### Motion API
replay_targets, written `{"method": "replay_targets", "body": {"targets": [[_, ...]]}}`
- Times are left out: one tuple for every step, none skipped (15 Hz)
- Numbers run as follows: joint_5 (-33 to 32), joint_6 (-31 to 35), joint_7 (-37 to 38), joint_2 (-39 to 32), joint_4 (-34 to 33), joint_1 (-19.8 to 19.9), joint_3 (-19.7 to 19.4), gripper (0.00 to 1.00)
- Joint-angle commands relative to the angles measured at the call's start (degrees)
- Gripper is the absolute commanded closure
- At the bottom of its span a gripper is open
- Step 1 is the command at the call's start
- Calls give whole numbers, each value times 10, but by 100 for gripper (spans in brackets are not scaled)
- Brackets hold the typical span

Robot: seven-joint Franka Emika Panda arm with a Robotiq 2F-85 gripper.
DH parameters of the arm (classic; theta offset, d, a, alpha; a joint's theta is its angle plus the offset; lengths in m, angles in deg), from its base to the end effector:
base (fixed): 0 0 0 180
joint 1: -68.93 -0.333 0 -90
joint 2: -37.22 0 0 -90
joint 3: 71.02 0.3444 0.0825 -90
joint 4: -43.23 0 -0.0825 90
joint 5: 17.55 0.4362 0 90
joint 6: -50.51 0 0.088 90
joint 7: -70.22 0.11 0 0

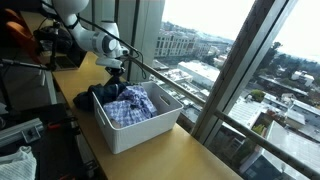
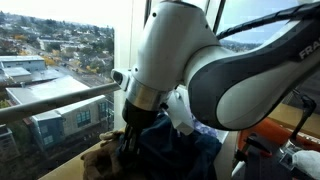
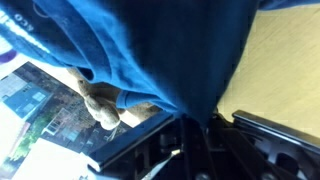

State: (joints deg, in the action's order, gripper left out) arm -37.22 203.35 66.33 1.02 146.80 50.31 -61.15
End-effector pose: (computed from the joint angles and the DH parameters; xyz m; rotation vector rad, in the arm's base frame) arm 0.6379 0.3453 0.2009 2.8276 1.2073 0.4007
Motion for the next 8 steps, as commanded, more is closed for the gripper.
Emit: {"method": "replay_targets", "body": {"targets": [[-7, -31, 36, 95, 59, -32, -23, 99], [-10, -38, 47, 119, 72, -36, -26, 99], [-15, -45, 58, 141, 86, -39, -30, 99], [-23, -55, 70, 168, 102, -40, -34, 99], [-35, -71, 87, 202, 122, -40, -42, 99], [-47, -85, 100, 233, 141, -36, -46, 99], [-61, -102, 115, 265, 157, -30, -50, 99], [-81, -126, 138, 291, 164, -26, -55, 99]]}}
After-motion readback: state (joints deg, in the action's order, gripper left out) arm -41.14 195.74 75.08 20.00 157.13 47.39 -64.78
